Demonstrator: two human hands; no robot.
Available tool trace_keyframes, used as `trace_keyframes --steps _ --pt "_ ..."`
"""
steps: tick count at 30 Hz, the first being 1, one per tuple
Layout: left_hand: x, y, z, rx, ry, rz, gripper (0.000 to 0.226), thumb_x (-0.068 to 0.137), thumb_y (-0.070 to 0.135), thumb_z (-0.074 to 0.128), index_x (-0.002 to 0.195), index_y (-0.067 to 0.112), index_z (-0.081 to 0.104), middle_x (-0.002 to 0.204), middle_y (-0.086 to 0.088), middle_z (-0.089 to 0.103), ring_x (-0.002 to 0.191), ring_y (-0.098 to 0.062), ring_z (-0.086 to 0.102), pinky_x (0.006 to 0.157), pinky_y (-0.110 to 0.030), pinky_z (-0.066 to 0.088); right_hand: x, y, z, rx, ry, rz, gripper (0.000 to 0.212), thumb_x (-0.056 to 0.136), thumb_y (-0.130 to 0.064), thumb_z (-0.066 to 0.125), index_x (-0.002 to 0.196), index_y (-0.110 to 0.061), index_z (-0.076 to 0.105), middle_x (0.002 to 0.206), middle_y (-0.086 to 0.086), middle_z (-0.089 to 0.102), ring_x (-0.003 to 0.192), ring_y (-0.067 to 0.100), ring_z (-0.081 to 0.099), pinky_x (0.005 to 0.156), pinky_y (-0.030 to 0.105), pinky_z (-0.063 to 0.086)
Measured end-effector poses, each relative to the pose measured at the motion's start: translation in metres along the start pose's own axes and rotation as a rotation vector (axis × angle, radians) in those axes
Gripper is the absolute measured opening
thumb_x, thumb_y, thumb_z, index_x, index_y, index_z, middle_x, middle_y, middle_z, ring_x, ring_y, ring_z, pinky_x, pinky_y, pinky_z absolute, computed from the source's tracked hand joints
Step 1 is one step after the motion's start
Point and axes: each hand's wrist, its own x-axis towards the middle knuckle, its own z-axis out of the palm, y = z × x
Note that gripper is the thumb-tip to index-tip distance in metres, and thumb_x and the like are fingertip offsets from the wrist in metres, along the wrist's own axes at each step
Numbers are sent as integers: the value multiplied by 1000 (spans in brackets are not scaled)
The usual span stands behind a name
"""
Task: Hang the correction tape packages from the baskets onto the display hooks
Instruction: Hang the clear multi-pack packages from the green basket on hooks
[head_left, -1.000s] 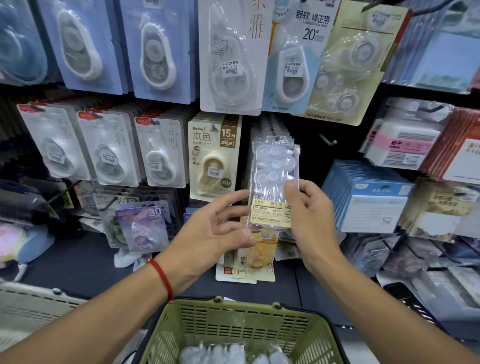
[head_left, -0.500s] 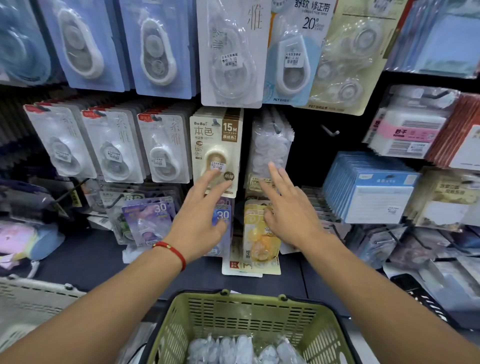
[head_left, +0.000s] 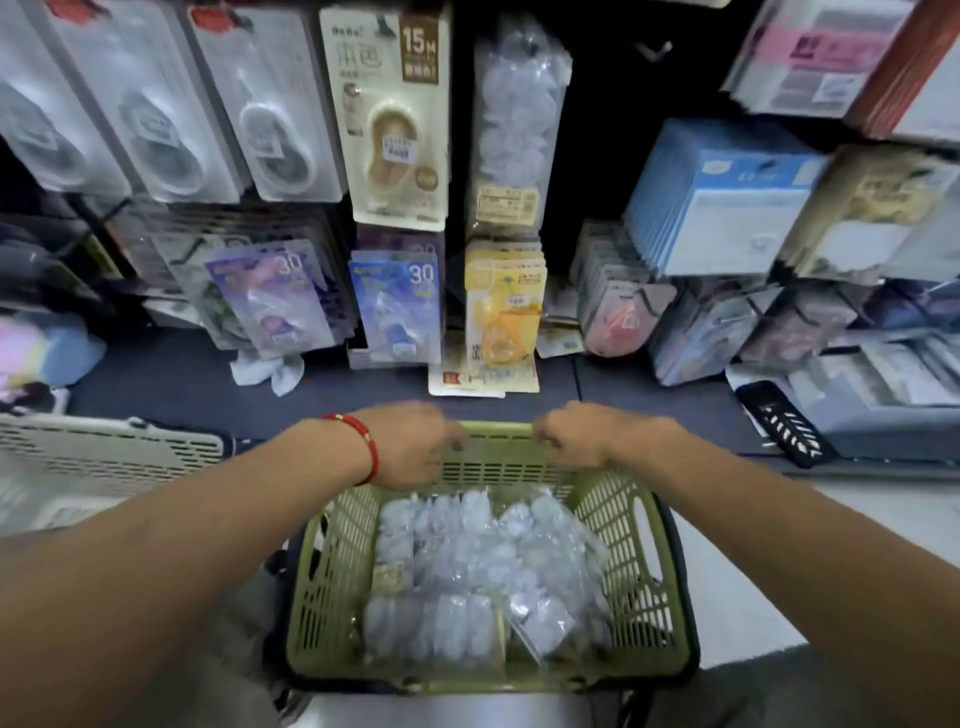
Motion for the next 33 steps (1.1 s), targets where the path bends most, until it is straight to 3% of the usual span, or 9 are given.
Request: trace_keyframes --steps 5,10,12,16,20,22,26,29,33 --pt "9 16 93 -26 -265 -62 49 105 26 57 153 25 48 151 -10 55 137 -31 52 107 -36 44 1 0 135 73 -294 112 61 105 -49 54 153 -13 42 155 17 45 138 38 49 110 46 47" --pt "9 30 180 -295 -253 -263 41 102 24 57 143 25 56 144 -9 59 130 -28 57 103 -33 47 -3 -33 198 42 58 189 79 94 -74 48 148 -15 48 149 16 42 139 35 39 112 49 37" --pt "6 34 200 -393 -247 -339 38 101 21 59 139 24 60 142 -7 61 129 -27 58 102 -31 47 -3 -56 210 36 -4 126 90 88 -79 51 149 -13 45 150 16 41 138 34 40 111 50 36" --pt "8 37 209 -610 -150 -453 31 97 17 61 126 26 67 129 -5 67 112 -24 66 96 -32 55 5 -83 224 201 -97 117 76 92 -31 75 150 -5 34 150 17 38 133 34 45 107 45 47" --pt "18 39 199 -810 17 -548 25 98 12 65 121 18 72 114 -5 69 109 -27 69 94 -30 55 0 -48 206 783 -16 305 38 95 -14 69 130 -12 56 127 11 64 110 26 62 88 34 53" --pt "22 42 193 -963 87 -605 26 96 10 68 122 13 71 110 -4 66 111 -29 68 97 -32 55 -10 -27 195 1150 37 370 26 93 -1 66 117 -11 66 118 13 73 102 29 70 85 43 60" --pt "22 58 188 -1475 49 -596 35 97 23 76 128 13 64 117 -8 72 111 -25 71 91 -38 61 -24 -23 178 1760 -118 171 46 92 17 55 126 -11 69 118 14 78 107 28 76 91 46 63" --pt "19 65 189 -1758 73 -603 21 100 17 71 118 11 63 103 -10 78 94 -26 77 81 -41 64 -17 -43 175 1613 -157 80 43 97 7 63 134 -13 65 119 9 78 104 23 77 83 35 64" --pt "14 52 197 -1612 233 -785 15 104 1 57 114 12 58 108 -18 74 92 -34 75 83 -50 64 -5 -46 190 638 252 353 45 103 -36 63 143 -17 58 144 4 58 125 25 60 106 41 51"
